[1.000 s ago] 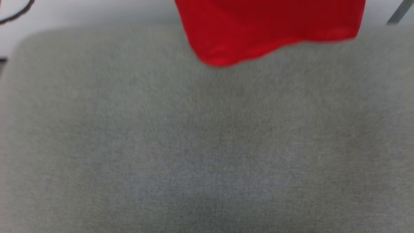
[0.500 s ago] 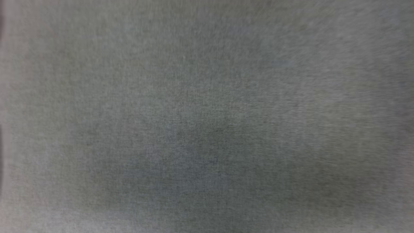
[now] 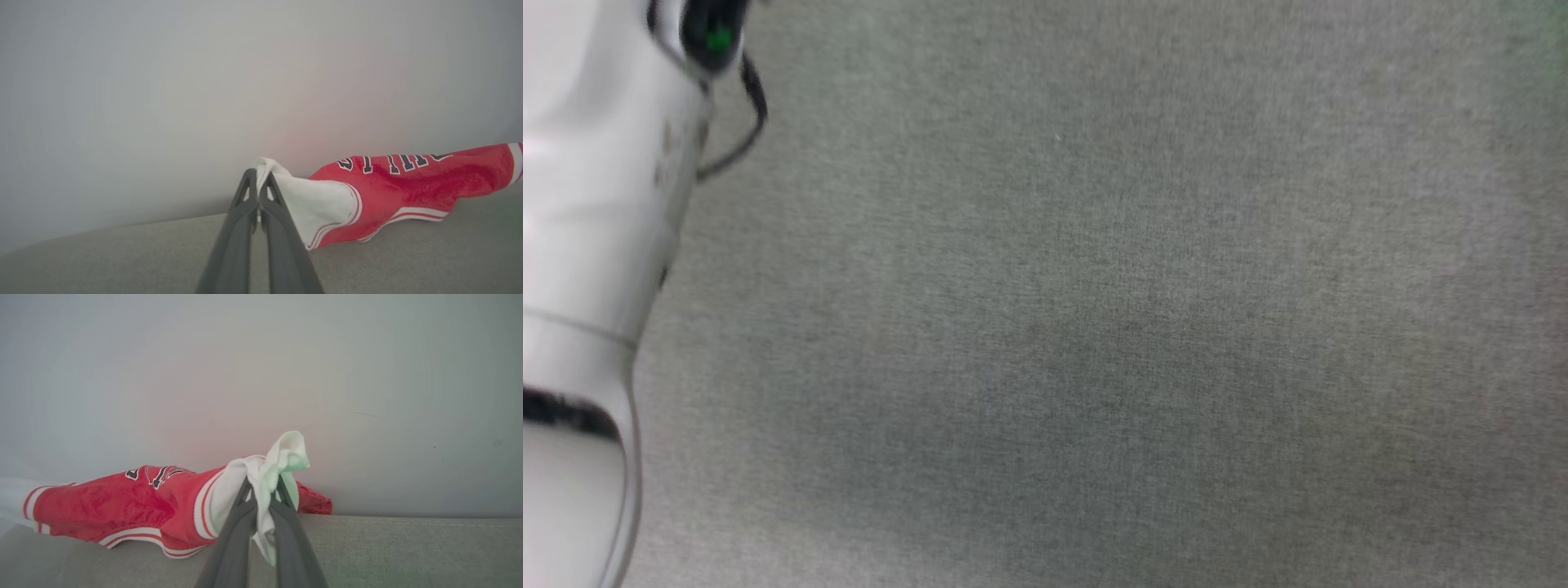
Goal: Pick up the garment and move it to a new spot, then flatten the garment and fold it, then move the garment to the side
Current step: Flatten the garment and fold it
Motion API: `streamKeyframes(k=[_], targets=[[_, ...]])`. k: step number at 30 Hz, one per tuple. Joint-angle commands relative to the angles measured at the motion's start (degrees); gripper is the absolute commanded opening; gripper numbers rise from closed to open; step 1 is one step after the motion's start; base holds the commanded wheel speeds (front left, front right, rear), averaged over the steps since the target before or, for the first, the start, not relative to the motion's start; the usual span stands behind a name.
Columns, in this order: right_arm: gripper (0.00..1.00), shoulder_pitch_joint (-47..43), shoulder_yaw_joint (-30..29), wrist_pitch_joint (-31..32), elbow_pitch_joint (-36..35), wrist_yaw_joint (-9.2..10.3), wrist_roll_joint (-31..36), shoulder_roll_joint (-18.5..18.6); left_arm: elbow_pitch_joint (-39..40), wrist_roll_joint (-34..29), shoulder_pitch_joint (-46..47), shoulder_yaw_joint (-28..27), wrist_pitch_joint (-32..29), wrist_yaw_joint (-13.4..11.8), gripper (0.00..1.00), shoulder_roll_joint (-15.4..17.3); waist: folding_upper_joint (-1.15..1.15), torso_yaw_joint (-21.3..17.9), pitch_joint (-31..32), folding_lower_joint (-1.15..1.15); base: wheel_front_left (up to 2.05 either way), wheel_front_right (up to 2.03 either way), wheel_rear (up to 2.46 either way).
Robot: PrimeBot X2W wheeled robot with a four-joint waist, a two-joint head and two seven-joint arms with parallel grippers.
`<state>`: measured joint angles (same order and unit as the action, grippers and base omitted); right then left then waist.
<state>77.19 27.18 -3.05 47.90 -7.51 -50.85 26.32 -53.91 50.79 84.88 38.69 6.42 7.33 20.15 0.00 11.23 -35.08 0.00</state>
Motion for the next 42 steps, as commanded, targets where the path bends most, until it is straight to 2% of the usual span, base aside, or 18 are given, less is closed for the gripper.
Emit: streamKeyframes(k=[1,8,13,16,24,30,36,42], targets=[[0.00,-2.3,-0.2,0.8,-1.2,0.04,-1.7,1.4,0.8,1.6,-2.2,-0.3,-0.9,0.1,0.00,0.5,0.00,0.4,3.8,0.00,0.00,0.00,0.00],[0.00,-14.8,-2.7,9.2,-8.1,0.04,-10.5,6.3,8.3,5.4,-13.9,-0.2,-5.9,-0.5,0.00,5.2,0.00,-0.2,10.9,0.00,0.00,0.00,0.00],[0.00,-24.8,-3.7,16.8,-13.6,0.04,-14.4,10.3,18.7,7.1,-23.8,0.6,-10.8,-4.1,0.00,10.1,0.00,-1.1,15.6,0.00,0.00,0.00,0.00],[0.00,-31.1,-4.5,19.7,-17.3,0.04,-15.7,11.6,27.5,8.5,-30.9,0.5,-13.0,-7.9,0.00,13.9,0.00,-1.6,17.9,0.00,0.00,0.00,0.00],[0.00,-46.3,-6.3,27.4,-28.0,0.04,-18.6,16.0,53.6,11.6,-51.8,0.1,-16.4,-20.9,0.00,25.6,0.00,-2.9,22.4,0.00,0.00,0.00,0.00],[0.00,-57.9,-9.3,29.8,-35.0,0.04,-18.8,18.6,66.6,14.5,-65.5,-0.6,-15.0,-28.3,0.00,31.9,0.00,-2.7,24.0,0.00,0.00,0.00,0.00],[0.00,-69.1,-12.2,31.8,-40.5,0.04,-17.6,19.7,73.2,16.4,-75.8,0.7,-14.4,-33.3,0.00,34.9,0.00,-2.2,24.4,0.00,0.00,0.00,0.00],[0.00,-75.8,-15.2,34.1,-42.5,0.04,-15.8,19.6,75.1,17.8,-81.0,1.5,-12.9,-35.5,0.00,34.2,0.00,-1.8,24.1,0.00,0.00,0.00,0.00]])
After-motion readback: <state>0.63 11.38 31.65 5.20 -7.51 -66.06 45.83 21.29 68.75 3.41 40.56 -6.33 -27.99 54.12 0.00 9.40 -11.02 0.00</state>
